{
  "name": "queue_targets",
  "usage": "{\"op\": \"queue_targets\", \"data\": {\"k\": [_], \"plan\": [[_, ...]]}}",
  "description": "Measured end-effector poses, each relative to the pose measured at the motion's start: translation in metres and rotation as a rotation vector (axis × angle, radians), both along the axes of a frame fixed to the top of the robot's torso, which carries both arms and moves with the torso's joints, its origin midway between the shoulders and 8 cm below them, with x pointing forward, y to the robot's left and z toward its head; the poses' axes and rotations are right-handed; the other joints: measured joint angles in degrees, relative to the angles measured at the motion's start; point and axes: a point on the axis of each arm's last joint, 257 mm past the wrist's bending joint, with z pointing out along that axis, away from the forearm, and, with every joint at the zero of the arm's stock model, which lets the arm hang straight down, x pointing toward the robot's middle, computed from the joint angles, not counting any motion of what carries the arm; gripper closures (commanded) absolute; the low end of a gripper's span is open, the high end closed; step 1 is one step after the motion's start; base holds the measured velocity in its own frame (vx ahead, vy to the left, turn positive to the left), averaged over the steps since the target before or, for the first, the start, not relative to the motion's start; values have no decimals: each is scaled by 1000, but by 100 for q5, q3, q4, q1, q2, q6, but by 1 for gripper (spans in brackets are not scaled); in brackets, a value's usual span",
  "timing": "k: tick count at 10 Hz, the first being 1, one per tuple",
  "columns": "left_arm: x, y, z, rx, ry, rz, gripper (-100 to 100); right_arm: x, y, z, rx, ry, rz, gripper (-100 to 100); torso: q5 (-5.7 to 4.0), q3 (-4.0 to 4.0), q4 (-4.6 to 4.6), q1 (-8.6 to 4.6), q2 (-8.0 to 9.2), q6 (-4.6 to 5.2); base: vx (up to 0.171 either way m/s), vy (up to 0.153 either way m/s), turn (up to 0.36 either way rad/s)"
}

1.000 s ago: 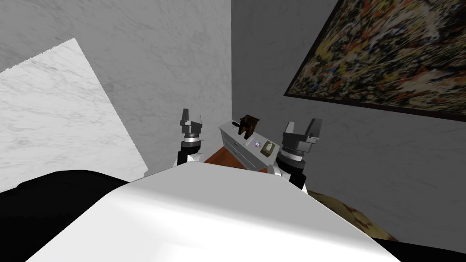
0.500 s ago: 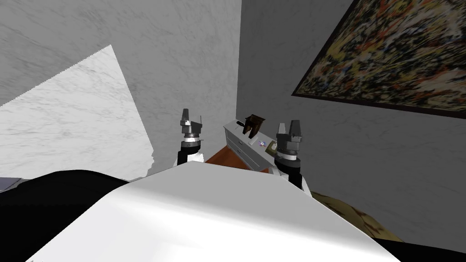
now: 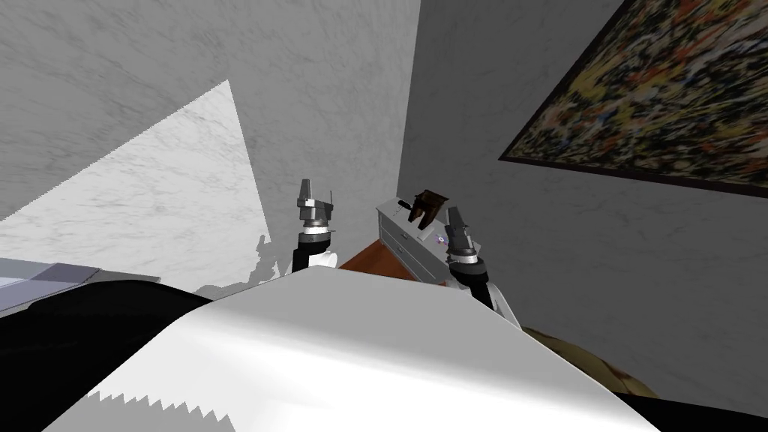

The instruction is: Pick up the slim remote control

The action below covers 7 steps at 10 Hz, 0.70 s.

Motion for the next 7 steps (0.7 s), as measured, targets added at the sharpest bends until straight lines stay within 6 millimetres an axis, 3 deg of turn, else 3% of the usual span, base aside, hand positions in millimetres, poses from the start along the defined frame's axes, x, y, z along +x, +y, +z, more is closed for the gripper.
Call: {"op": "queue_targets", "data": {"k": [7], "plan": [[0,0,0,0,0,0,0,6,28,-80,-377,104,10,-100,-1,-2,-1,-8,-3,4,-5,54,129]]}}
